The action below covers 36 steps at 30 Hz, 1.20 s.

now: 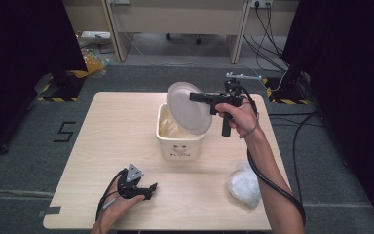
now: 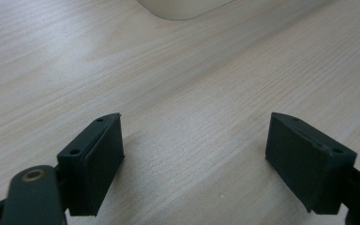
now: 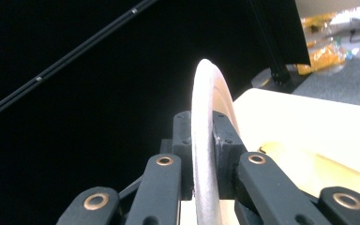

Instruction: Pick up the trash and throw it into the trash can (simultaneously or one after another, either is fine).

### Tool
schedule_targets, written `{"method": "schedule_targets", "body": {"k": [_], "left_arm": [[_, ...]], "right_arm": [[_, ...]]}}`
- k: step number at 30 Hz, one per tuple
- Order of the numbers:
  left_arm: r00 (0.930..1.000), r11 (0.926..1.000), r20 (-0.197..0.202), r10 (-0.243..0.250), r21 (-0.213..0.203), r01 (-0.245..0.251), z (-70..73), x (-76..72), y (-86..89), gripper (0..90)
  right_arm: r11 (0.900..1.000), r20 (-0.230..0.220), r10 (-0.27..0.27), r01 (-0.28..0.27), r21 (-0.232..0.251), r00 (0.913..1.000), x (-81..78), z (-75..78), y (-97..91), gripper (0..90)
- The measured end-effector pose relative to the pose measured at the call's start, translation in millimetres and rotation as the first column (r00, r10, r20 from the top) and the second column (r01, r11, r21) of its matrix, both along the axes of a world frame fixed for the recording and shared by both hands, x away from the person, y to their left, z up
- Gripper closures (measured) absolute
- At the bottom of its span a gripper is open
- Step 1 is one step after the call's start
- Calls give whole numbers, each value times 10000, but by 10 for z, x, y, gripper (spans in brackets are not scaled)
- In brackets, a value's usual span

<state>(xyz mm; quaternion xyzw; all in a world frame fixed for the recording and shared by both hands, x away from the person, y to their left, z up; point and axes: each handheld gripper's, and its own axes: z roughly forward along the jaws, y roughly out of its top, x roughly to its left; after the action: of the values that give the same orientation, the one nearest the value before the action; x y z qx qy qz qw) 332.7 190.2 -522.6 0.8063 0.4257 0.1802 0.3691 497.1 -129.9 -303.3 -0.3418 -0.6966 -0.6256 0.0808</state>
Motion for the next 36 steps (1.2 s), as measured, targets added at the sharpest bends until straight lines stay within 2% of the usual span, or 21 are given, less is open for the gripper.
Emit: {"method": "schedule_targets", "body": {"k": [2,3,8,9,10,11,14,15,16,18,20,22,26,28,29,30,31,32,33,34,36], "left_arm": [[10000,10000,-10,17,-1,-17,0,-6,1,185],[10000,10000,-10,17,-1,-17,0,-6,1,185],[10000,10000,-13,-1,9,1,0,-7,2,185],[10000,10000,-9,20,-6,-20,0,-8,1,185],[10000,10000,-10,24,-7,-24,0,-8,1,185],[10000,10000,-11,31,0,-31,1,-9,1,185],[10000,10000,-9,37,3,-37,1,-11,1,185],[10000,10000,-9,38,3,-38,1,-11,1,185],[10000,10000,-9,40,3,-40,1,-11,1,185],[10000,10000,2,76,-34,-76,-1,-13,-1,186],[9999,9999,35,111,-53,-111,-4,-19,-1,185],[9999,9999,33,123,-44,-123,-3,-23,-1,186],[9999,9999,4,112,-29,-112,0,-27,2,185],[10000,10000,-11,77,14,-77,1,-26,5,185],[10000,10000,-11,78,13,-78,1,-26,5,185],[10000,10000,-9,80,9,-80,1,-26,5,185],[10000,10000,-11,80,12,-80,1,-26,5,185],[10000,10000,-11,81,12,-81,1,-26,5,185],[9999,9999,-7,112,-35,-112,0,-27,2,185],[9999,9999,-9,109,-29,-109,1,-27,3,185],[9999,9999,-6,109,-29,-109,0,-27,2,185]], "right_arm": [[10000,-320,-64,62,-76,9995,114,-151,75,832],[10000,-320,-64,62,-76,9995,114,-151,75,832],[9996,-954,-95,70,-255,9954,252,-442,167,832],[9993,-1138,-143,104,-350,9934,300,-548,195,831],[9993,-1138,-143,104,-350,9934,300,-548,195,831],[9991,-1346,-190,135,-412,9907,342,-648,217,829],[9981,-1543,-235,143,-606,9877,368,-737,240,826],[9968,-1625,-279,152,-787,9863,380,-787,253,814],[9944,-1777,-351,166,-1046,9835,393,-845,263,728],[9942,-1887,-442,245,-1051,9810,393,-866,262,705],[9926,-1642,-551,362,-1161,9849,381,-863,242,670],[9860,-1270,-827,626,-1546,9885,365,-818,197,649],[9812,-828,-1091,940,-1684,9906,306,-703,62,607],[9759,-422,-1251,1153,-1855,9912,220,-610,-57,575],[9759,-422,-1251,1153,-1855,9912,220,-610,-57,575],[9722,-229,-1299,1228,-1993,9913,186,-581,-98,566],[9633,140,-1382,1377,-2303,9903,108,-539,-177,534],[9633,140,-1382,1377,-2303,9903,108,-539,-177,534],[9571,319,-1392,1427,-2523,9898,19,-524,-253,509],[9571,319,-1392,1427,-2523,9898,19,-524,-253,509],[9498,474,-1355,1434,-2781,9896,-78,-537,-322,479]]}}
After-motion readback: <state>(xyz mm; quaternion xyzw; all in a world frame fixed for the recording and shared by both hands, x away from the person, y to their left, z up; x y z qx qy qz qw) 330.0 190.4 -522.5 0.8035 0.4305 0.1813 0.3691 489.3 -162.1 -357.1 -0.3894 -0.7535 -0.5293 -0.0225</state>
